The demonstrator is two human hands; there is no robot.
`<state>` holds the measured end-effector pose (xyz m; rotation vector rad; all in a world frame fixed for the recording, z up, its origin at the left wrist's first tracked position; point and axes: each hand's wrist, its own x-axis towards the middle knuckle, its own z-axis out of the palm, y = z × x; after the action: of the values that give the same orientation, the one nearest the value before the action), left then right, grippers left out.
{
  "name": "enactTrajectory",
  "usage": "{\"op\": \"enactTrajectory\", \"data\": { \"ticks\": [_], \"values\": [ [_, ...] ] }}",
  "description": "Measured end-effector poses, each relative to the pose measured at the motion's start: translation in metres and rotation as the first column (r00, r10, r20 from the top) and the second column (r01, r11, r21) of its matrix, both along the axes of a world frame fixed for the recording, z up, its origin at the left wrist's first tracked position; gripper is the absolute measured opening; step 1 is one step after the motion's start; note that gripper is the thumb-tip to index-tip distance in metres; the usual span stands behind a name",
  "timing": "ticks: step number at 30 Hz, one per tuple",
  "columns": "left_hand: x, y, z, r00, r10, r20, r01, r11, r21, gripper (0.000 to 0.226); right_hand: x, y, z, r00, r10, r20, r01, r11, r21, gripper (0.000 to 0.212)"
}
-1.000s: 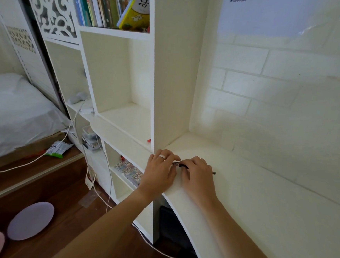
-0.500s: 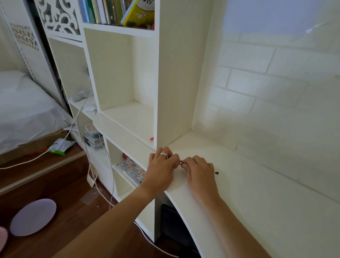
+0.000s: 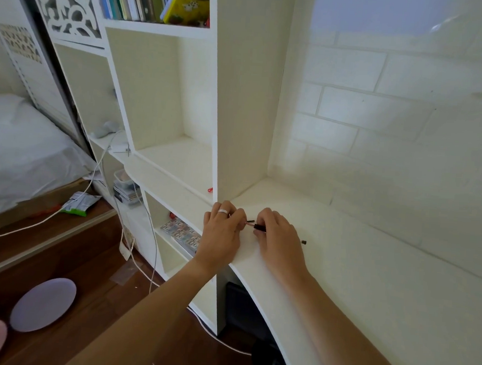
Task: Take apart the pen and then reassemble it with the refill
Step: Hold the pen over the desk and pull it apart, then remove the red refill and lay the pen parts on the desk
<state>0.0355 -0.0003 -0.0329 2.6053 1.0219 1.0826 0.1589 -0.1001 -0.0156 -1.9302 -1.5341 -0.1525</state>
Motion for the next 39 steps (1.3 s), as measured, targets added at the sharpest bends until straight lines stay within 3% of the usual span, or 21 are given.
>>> {"op": "enactTrajectory", "data": {
  "ticks": [9, 15, 18, 21, 27, 34, 39],
  "values": [
    [0.001, -0.003, -0.001, 0.997, 0.031, 0.072, -0.031, 1.0, -0.001, 0.023, 0.001, 0.002, -0.001, 0.996, -0.077, 0.041, 0.076, 0.997, 0.024, 0.018],
    [0.003, 0.003, 0.008, 0.973, 0.2, 0.114, -0.207, 0.977, 0.05, 0.003, 0.002, 0.001, -0.003, 0.993, -0.119, 0.021, 0.119, 0.993, 0.027, 0.01],
    [0.012, 0.017, 0.028, 0.98, 0.196, 0.033, -0.198, 0.977, 0.077, 0.006, 0.002, 0.003, -0.004, 0.994, -0.108, 0.017, 0.107, 0.994, 0.03, 0.01],
    [0.025, 0.031, 0.046, 0.964, 0.201, -0.173, -0.187, 0.978, 0.095, 0.014, 0.002, 0.003, -0.003, 0.994, -0.107, 0.002, 0.107, 0.993, 0.043, 0.011],
    [0.048, 0.028, 0.057, 0.8, 0.251, -0.545, -0.147, 0.963, 0.228, 0.023, 0.002, 0.003, -0.003, 0.995, -0.101, -0.006, 0.101, 0.994, 0.042, 0.015],
    [0.06, 0.036, 0.057, 0.656, 0.234, -0.717, 0.123, 0.905, 0.408, 0.022, 0.003, 0.004, -0.003, 0.995, -0.103, 0.005, 0.103, 0.994, 0.028, 0.016],
    [0.06, 0.053, 0.062, 0.654, 0.132, -0.745, 0.114, 0.956, 0.27, 0.027, 0.003, 0.003, -0.004, 0.995, -0.1, -0.006, 0.101, 0.994, 0.038, 0.012]
  ]
}}
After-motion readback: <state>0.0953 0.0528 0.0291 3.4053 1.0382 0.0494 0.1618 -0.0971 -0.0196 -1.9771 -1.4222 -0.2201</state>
